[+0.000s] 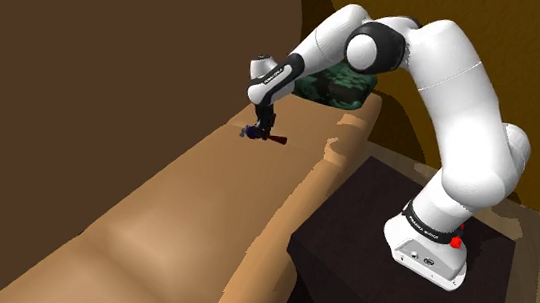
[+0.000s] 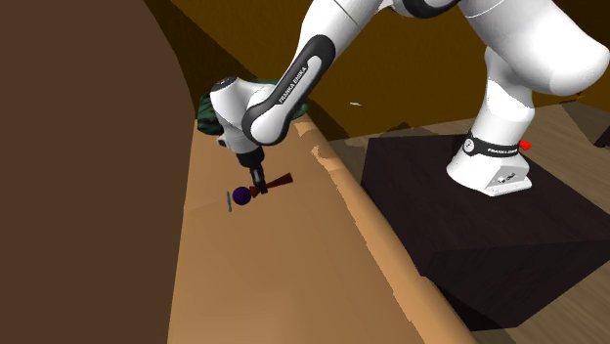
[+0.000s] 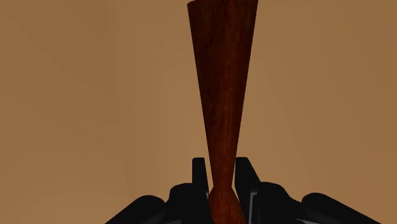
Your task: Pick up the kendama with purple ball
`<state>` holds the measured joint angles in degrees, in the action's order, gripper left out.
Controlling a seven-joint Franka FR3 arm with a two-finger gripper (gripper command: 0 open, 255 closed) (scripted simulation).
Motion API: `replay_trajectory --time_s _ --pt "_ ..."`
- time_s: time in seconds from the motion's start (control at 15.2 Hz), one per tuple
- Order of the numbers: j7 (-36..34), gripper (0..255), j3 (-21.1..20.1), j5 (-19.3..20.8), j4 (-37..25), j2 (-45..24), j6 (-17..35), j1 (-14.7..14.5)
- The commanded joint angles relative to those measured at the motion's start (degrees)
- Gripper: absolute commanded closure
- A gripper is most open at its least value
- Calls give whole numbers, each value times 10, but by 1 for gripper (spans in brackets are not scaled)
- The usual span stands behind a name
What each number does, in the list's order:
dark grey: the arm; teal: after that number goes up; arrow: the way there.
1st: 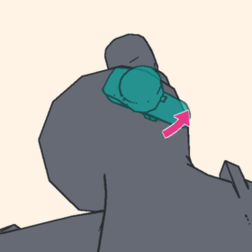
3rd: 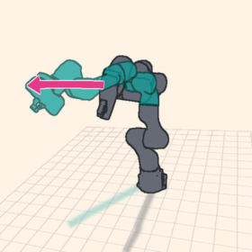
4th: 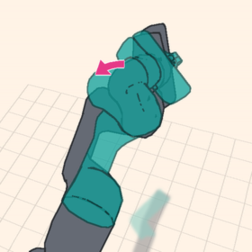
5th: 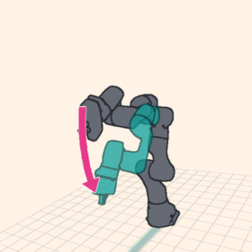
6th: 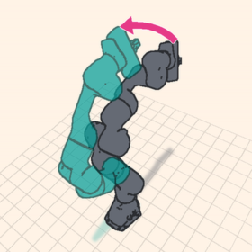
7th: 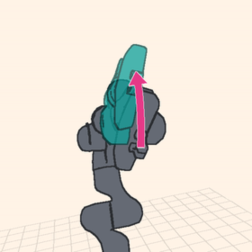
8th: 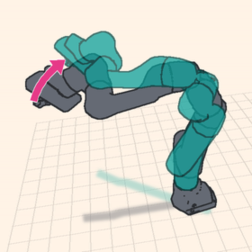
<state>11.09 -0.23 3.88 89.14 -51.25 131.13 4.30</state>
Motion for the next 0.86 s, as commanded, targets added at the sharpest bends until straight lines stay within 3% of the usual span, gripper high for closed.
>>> replay_trajectory --time_s 0.0,0.79 --pt "0 255 0 0 5 13 -8 0" --pt "2 255 -2 -2 24 74 -50 0"
